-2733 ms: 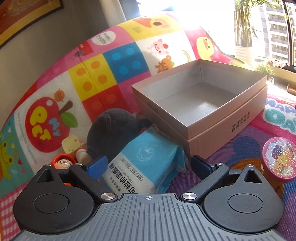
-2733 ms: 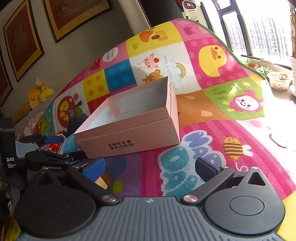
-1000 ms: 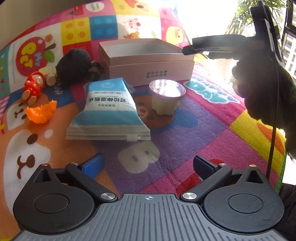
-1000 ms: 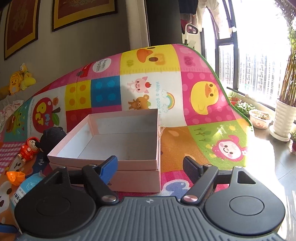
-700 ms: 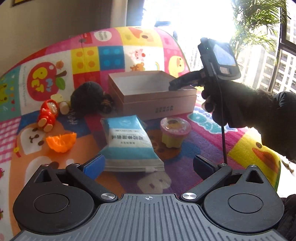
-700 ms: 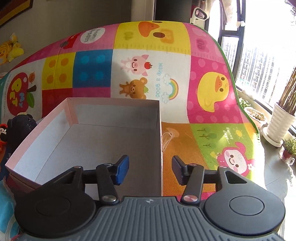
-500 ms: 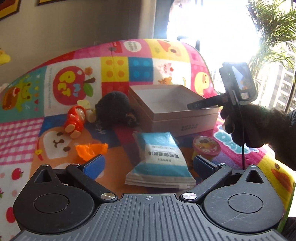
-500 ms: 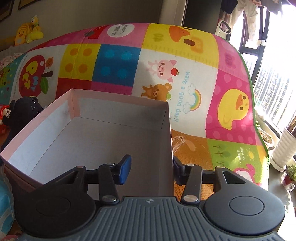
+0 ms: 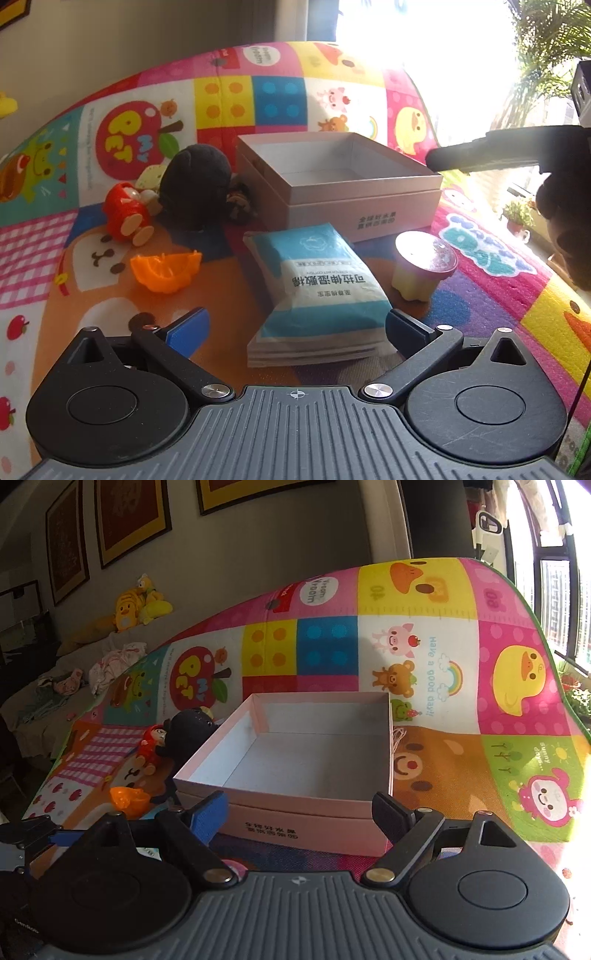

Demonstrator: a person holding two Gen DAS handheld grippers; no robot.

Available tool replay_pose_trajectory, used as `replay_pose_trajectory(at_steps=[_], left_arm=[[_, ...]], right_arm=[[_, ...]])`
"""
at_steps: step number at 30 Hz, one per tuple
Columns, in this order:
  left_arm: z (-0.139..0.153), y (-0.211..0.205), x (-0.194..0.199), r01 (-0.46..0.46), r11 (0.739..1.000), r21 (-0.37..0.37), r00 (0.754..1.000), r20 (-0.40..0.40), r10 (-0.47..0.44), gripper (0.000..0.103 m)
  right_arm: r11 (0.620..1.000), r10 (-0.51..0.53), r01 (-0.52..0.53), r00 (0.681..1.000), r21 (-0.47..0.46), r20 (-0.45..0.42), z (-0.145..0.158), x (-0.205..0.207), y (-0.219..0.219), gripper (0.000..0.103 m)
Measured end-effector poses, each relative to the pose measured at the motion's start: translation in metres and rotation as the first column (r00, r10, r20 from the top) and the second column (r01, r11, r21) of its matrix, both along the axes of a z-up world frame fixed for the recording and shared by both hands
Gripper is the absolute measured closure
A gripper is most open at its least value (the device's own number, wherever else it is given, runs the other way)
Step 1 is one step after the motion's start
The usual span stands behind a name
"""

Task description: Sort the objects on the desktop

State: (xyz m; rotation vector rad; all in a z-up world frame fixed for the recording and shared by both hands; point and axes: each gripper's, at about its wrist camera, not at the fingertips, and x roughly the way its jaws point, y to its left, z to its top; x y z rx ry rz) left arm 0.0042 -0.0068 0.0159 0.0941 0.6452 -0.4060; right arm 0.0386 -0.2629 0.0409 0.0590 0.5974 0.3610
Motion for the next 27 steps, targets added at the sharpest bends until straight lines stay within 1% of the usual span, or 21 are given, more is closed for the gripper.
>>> replay_pose_trajectory(at_steps=[4,6,7,9,11,16,18,21,25,27], left_arm=[[0.000,-0.004,-0.003,0.006,1.000,0.010,1.000,-0.008,-0.006,0.000],[0.002,-0.007,-0.006,0.021,1.000,0.022,1.000,-0.008,-0.021,0.000],[0.003,-0.009,-0.007,0.027,0.999,0.030,1.000,-0.008,-0.027,0.000],[0.004,-0.011,-0.008,0.030,0.999,0.037,1.000,-0.011,-0.029,0.000],[0.005,-0.012,-0.008,0.024,0.999,0.035,1.000,-0.018,-0.023,0.000],[0.006,-0.016,0.002,-0.003,1.000,0.003,0.999,-0.051,0.003,0.000],[0.005,-0.022,0.010,-0.022,1.000,0.008,0.998,-0.052,0.022,0.000],[0.003,-0.034,0.024,-0.045,0.998,0.033,0.998,-0.045,0.046,0.000],[-0.006,-0.049,0.036,-0.070,0.992,0.108,0.997,-0.029,0.073,0.000],[-0.009,-0.050,0.036,-0.073,0.989,0.128,0.997,-0.028,0.077,0.001]], right_arm=[[0.995,0.077,-0.077,0.997,-0.064,-0.004,-0.022,-0.013,0.030,0.018],[0.994,0.086,-0.087,0.996,-0.062,-0.023,-0.029,-0.011,0.037,0.020],[0.994,0.092,-0.094,0.995,-0.054,-0.036,-0.032,-0.009,0.039,0.023],[0.994,0.094,-0.097,0.994,-0.053,-0.057,-0.037,-0.005,0.041,0.032],[0.992,0.104,-0.108,0.993,-0.063,-0.062,-0.038,-0.007,0.041,0.046],[0.986,0.087,-0.092,0.995,-0.138,-0.042,-0.036,-0.020,0.038,0.047],[0.987,0.066,-0.074,0.996,-0.146,-0.060,-0.033,-0.024,0.032,0.047],[0.990,-0.005,-0.007,0.996,-0.143,-0.086,-0.029,-0.031,0.017,0.047],[0.987,-0.076,0.066,0.995,-0.144,-0.072,-0.019,-0.049,-0.006,0.047],[0.987,-0.100,0.090,0.993,-0.135,-0.066,-0.014,-0.058,-0.016,0.047]])
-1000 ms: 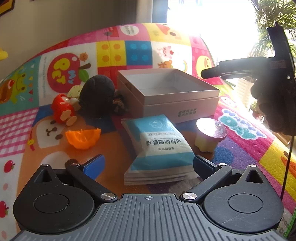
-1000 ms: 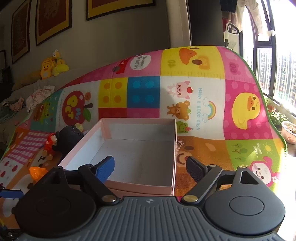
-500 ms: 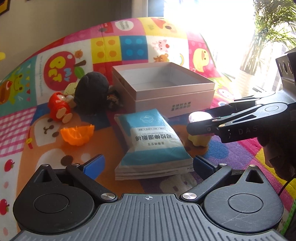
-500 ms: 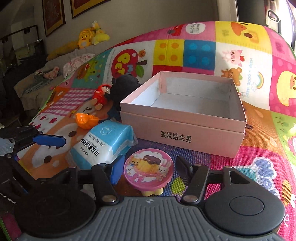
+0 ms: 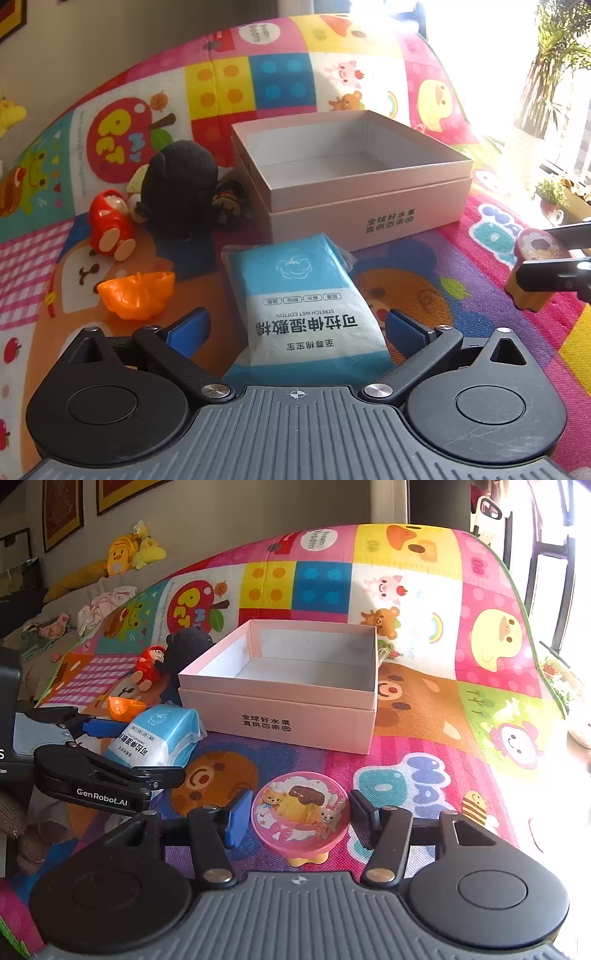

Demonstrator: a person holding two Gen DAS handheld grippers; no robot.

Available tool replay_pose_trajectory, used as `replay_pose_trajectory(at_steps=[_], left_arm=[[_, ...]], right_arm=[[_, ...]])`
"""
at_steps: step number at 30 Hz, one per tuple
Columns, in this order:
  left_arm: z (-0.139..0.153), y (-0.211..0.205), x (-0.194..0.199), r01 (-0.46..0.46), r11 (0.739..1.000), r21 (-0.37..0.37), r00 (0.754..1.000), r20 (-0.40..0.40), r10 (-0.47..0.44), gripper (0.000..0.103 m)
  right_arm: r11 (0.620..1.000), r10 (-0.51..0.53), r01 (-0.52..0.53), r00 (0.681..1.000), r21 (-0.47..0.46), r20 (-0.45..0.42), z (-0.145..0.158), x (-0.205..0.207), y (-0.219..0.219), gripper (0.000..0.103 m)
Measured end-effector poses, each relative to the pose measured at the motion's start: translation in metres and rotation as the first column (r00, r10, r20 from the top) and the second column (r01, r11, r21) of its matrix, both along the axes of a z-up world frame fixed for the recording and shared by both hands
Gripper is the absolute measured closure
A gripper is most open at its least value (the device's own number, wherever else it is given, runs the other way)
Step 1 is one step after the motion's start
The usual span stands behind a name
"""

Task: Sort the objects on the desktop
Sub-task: 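Lower the wet-wipes pack into the pink box and open the left tool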

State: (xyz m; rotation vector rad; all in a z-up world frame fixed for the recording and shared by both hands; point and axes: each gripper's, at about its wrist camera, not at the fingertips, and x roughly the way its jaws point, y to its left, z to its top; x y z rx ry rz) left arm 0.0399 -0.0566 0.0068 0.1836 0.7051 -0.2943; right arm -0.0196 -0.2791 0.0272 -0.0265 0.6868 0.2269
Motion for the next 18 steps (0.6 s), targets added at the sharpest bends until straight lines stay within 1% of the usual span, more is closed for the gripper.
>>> replay_pose_trajectory(at_steps=[1,3,4,6,9,11,13,16,18], left_arm=[[0.000,0.001,-0.002,-0.001,1.000,0.004,1.000,0.002,0.001,0.003],[0.000,0.002,-0.005,0.008,1.000,0.010,1.000,-0.006,-0.008,0.028],[0.000,0.004,-0.008,0.010,1.000,0.011,1.000,-0.004,-0.010,0.029],[0.004,0.005,-0.015,0.022,0.999,0.024,1.000,0.010,-0.023,0.035],[0.015,0.006,-0.031,0.059,0.998,0.023,0.998,0.027,-0.060,0.036],[0.032,0.001,-0.044,0.096,0.995,0.019,0.992,0.076,-0.098,0.036],[0.053,-0.009,-0.047,0.119,0.993,0.022,0.981,0.151,-0.121,0.036],[0.078,-0.032,-0.026,0.138,0.990,0.016,0.964,0.226,-0.138,0.036],[0.086,-0.050,0.003,0.135,0.990,-0.025,0.967,0.222,-0.126,0.036]], right_arm=[[1.000,-0.009,0.009,1.000,0.004,0.001,0.003,-0.004,-0.005,0.047],[1.000,-0.020,0.020,1.000,0.015,-0.002,0.007,-0.011,-0.012,0.047],[1.000,-0.024,0.024,1.000,0.020,-0.002,0.010,-0.014,-0.014,0.047],[0.999,-0.026,0.026,1.000,0.022,0.007,0.015,-0.020,-0.017,0.047],[0.999,-0.019,0.018,0.999,0.029,0.047,0.028,-0.031,-0.020,0.047],[0.999,-0.015,0.011,0.997,0.041,0.082,0.038,-0.036,-0.020,0.047],[0.998,-0.002,-0.005,0.992,0.054,0.124,0.049,-0.042,-0.018,0.047],[0.996,0.025,-0.037,0.987,0.077,0.158,0.056,-0.046,-0.014,0.047],[0.995,0.034,-0.048,0.987,0.088,0.158,0.055,-0.045,-0.011,0.047]])
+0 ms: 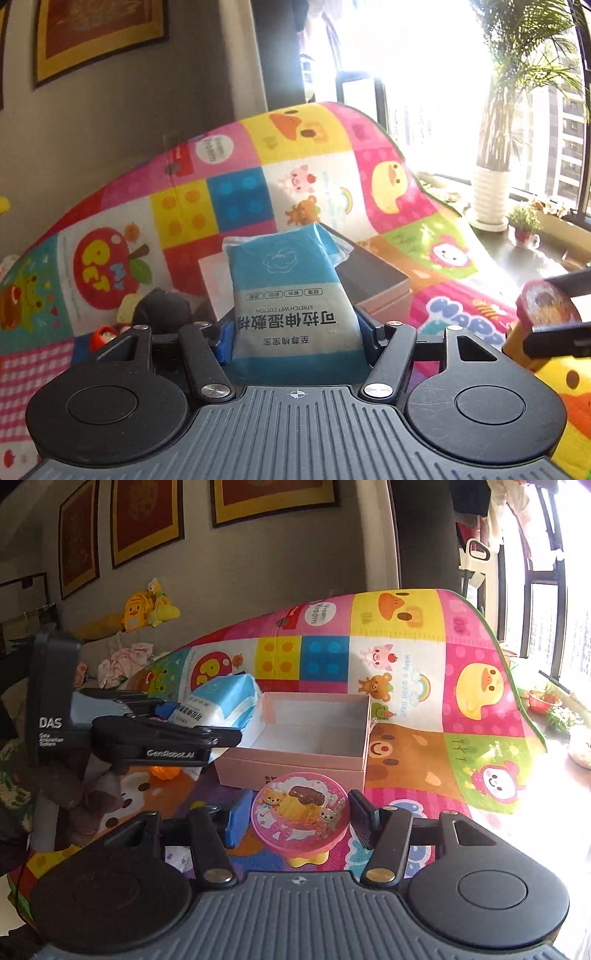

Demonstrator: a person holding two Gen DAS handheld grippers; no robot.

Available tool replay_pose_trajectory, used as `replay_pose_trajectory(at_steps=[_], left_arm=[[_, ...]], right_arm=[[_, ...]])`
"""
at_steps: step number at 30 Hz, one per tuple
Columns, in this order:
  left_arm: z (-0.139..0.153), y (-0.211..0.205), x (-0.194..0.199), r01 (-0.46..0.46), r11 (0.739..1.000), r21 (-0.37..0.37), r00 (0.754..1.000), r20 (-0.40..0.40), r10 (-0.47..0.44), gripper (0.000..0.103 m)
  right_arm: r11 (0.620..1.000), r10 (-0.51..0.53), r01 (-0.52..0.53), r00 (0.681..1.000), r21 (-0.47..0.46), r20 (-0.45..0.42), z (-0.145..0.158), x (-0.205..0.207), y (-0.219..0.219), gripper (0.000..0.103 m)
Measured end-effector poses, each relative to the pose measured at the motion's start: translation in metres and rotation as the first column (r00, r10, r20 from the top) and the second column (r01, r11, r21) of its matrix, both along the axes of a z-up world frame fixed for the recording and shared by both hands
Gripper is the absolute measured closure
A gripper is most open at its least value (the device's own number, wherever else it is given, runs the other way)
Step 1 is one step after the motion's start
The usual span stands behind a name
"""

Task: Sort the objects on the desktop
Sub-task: 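Lower the wet-wipes pack into the pink box and open the left tool, then lower the pudding cup into the pink box and open the right tool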

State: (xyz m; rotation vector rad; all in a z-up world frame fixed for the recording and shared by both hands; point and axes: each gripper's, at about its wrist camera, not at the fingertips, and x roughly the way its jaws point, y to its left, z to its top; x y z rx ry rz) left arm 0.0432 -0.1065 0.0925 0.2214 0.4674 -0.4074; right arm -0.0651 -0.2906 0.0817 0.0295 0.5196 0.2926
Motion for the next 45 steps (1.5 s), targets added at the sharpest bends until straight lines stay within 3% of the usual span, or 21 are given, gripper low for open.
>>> replay_pose_trajectory(at_steps=[3,7,9,12,15,21,25,28,30,36,39,42,45], left_arm=[[-0.002,-0.023,0.051,-0.019,0.998,-0.061,0.998,-0.057,0.016,0.036],[-0.027,-0.047,0.101,-0.026,0.997,-0.075,0.987,-0.159,0.013,0.033],[-0.040,-0.048,0.113,0.000,0.994,-0.107,0.974,-0.224,-0.024,0.023],[-0.034,-0.021,0.094,0.025,0.983,-0.180,0.981,-0.187,-0.059,0.007],[-0.025,0.018,0.061,0.001,0.975,-0.223,0.992,-0.125,-0.030,0.005],[-0.045,0.074,0.004,-0.089,0.980,-0.180,0.995,-0.060,0.080,0.002],[-0.058,0.106,-0.010,-0.161,0.977,-0.143,0.986,-0.059,0.154,0.002],[-0.064,0.132,-0.013,-0.230,0.957,-0.175,0.973,-0.073,0.220,0.001],[-0.068,0.143,-0.013,-0.252,0.948,-0.196,0.967,-0.089,0.239,0.001],[-0.082,0.155,-0.007,-0.260,0.937,-0.235,0.963,-0.131,0.234,0.000],[-0.085,0.159,-0.007,-0.266,0.931,-0.249,0.961,-0.140,0.237,0.000],[-0.087,0.163,-0.007,-0.299,0.924,-0.238,0.952,-0.139,0.273,0.000],[-0.086,0.172,-0.007,-0.371,0.896,-0.245,0.928,-0.132,0.348,0.000]], right_arm=[[1.000,-0.003,0.004,1.000,0.018,-0.016,-0.004,0.006,-0.002,0.047],[0.999,-0.035,0.035,0.999,0.020,-0.040,-0.007,0.020,-0.009,0.047],[0.999,-0.050,0.050,0.998,0.005,-0.044,-0.008,0.027,-0.010,0.047],[0.997,-0.067,0.066,0.997,-0.029,-0.028,-0.005,0.040,-0.009,0.047],[0.996,-0.060,0.060,0.998,-0.073,0.003,0.005,0.067,0.000,0.047],[0.998,-0.039,0.038,0.999,-0.040,-0.032,0.027,0.179,0.038,0.047],[0.997,-0.081,0.079,0.990,-0.026,-0.112,0.008,0.257,0.066,0.047],[0.992,-0.124,0.125,0.967,-0.009,-0.225,-0.019,0.300,0.076,0.047],[0.986,-0.169,0.165,0.955,-0.038,-0.244,-0.031,0.315,0.080,0.047],[0.969,-0.243,0.223,0.926,-0.101,-0.289,-0.053,0.332,0.076,0.047],[0.970,-0.244,0.232,0.919,-0.076,-0.309,-0.051,0.328,0.067,0.038],[0.972,-0.236,0.227,0.938,-0.065,-0.253,-0.034,0.308,0.064,0.038],[0.987,-0.163,0.159,0.970,-0.035,-0.178,-0.012,0.270,0.072,0.038]])
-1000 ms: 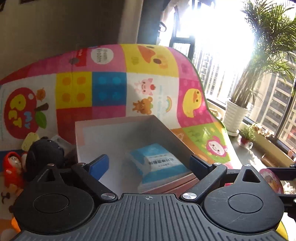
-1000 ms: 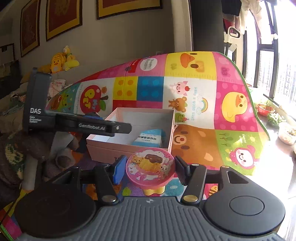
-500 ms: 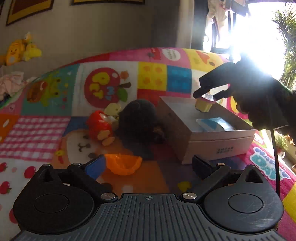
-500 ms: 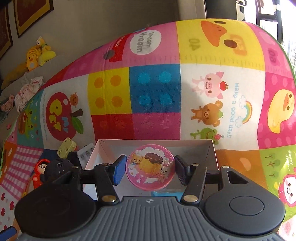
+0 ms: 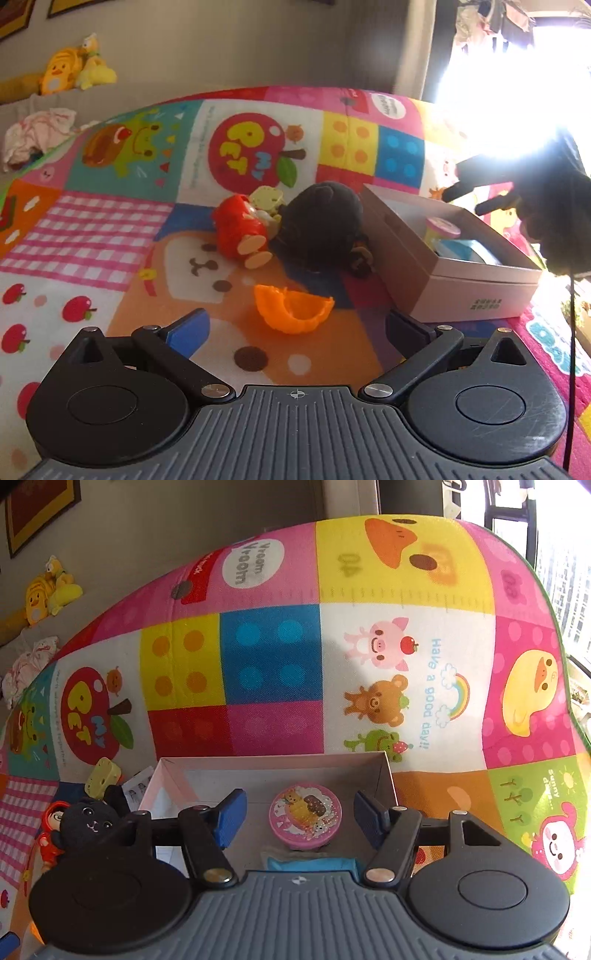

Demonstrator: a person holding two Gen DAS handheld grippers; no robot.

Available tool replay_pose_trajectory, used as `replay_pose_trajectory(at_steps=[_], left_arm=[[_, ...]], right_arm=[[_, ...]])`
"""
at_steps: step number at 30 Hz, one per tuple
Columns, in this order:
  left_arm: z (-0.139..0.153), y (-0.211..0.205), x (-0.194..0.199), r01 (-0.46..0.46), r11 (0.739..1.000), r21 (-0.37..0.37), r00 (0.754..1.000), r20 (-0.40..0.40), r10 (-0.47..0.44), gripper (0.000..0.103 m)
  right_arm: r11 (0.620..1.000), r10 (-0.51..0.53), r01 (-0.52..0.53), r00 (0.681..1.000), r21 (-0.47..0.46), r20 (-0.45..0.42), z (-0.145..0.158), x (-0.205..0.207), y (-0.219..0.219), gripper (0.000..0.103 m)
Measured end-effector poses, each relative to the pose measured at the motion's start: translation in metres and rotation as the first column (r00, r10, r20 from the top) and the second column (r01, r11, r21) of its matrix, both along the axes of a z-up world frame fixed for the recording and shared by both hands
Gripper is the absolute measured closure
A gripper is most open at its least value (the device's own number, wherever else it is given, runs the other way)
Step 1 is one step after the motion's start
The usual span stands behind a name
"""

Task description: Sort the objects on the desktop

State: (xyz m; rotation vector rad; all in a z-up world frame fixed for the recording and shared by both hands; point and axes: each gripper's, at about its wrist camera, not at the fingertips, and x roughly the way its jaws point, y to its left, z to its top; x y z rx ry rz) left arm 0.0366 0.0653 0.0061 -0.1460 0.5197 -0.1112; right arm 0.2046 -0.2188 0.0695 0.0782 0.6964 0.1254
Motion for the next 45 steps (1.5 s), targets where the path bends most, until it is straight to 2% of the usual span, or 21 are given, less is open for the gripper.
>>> replay_pose_trajectory(at_steps=[3,5,6,10,12,13,15,19,21,26,28,32,34,36,39,40,41,42,45], left_arm=[[0.002,0.014,0.002,-0.141,0.990,0.003,0.990,0.011,0.141,0.000],[0.002,0.027,0.005,-0.225,0.974,-0.008,0.974,-0.005,0.225,0.000],[0.002,0.033,0.005,-0.258,0.966,-0.010,0.966,-0.010,0.257,0.000],[0.009,0.058,0.000,-0.366,0.930,-0.029,0.931,-0.002,0.366,0.000],[0.013,0.069,-0.004,-0.408,0.912,-0.049,0.913,0.010,0.409,0.000],[0.016,0.075,-0.006,-0.423,0.904,-0.056,0.905,0.013,0.425,0.000],[0.018,0.081,-0.008,-0.433,0.899,-0.060,0.901,0.007,0.434,0.000],[0.019,0.085,-0.010,-0.422,0.904,-0.073,0.907,-0.015,0.422,0.000],[0.019,0.083,-0.011,-0.409,0.909,-0.075,0.912,-0.021,0.409,0.000],[0.018,0.071,-0.010,-0.349,0.935,-0.060,0.937,-0.030,0.348,0.000],[0.018,0.062,-0.007,-0.299,0.953,-0.044,0.954,-0.033,0.297,0.000],[0.017,0.035,0.002,-0.179,0.984,0.013,0.983,-0.031,0.179,0.000],[0.017,0.023,0.010,-0.131,0.990,0.055,0.991,-0.016,0.132,0.000],[0.017,0.010,0.023,-0.099,0.988,0.119,0.995,0.000,0.100,0.000],[0.014,-0.005,0.052,-0.081,0.974,0.211,0.997,0.000,0.083,0.000],[0.013,-0.008,0.062,-0.072,0.972,0.226,0.997,-0.008,0.075,0.000],[0.011,-0.011,0.076,-0.071,0.967,0.244,0.997,-0.014,0.076,0.000],[0.010,-0.014,0.083,-0.078,0.963,0.257,0.996,-0.013,0.085,0.000],[0.003,-0.020,0.110,-0.097,0.952,0.291,0.994,-0.028,0.109,0.001]], right_arm=[[0.988,0.150,-0.151,0.986,0.011,0.067,0.013,-0.050,0.027,0.037],[0.969,0.247,-0.246,0.961,-0.019,0.125,0.014,-0.080,0.049,0.037],[0.949,0.315,-0.313,0.938,-0.038,0.146,0.012,-0.097,0.067,0.037],[0.864,0.500,-0.491,0.862,-0.115,0.078,-0.019,-0.128,0.132,0.037],[0.836,0.535,-0.520,0.843,-0.174,0.055,-0.039,-0.133,0.160,0.037],[0.834,0.536,-0.520,0.843,-0.183,0.047,-0.046,-0.131,0.168,0.037],[0.839,0.532,-0.523,0.846,-0.153,0.022,-0.060,-0.121,0.182,0.036],[0.869,0.484,-0.482,0.875,-0.107,-0.015,-0.079,-0.100,0.192,0.032],[0.877,0.472,-0.474,0.881,-0.078,-0.040,-0.081,-0.098,0.189,0.045],[0.865,0.498,-0.497,0.867,-0.076,0.008,-0.067,-0.131,0.155,0.047],[0.873,0.483,-0.481,0.875,-0.084,0.008,-0.063,-0.148,0.129,0.047],[0.920,0.370,-0.365,0.929,-0.145,0.005,-0.064,-0.175,0.070,0.047],[0.944,0.271,-0.262,0.962,-0.199,0.018,-0.069,-0.189,0.038,0.047],[0.958,0.197,-0.187,0.980,-0.216,0.024,-0.073,-0.200,0.014,0.047],[0.975,0.129,-0.120,0.991,-0.187,0.034,-0.080,-0.212,-0.011,0.046],[0.982,0.096,-0.088,0.994,-0.165,0.044,-0.084,-0.213,-0.019,0.045],[0.987,0.072,-0.064,0.996,-0.147,0.050,-0.085,-0.215,-0.023,0.034],[0.993,0.038,-0.031,0.997,-0.115,0.062,-0.088,-0.217,-0.030,0.029],[0.997,0.007,0.003,0.992,-0.079,0.122,-0.085,-0.223,-0.036,0.021]])
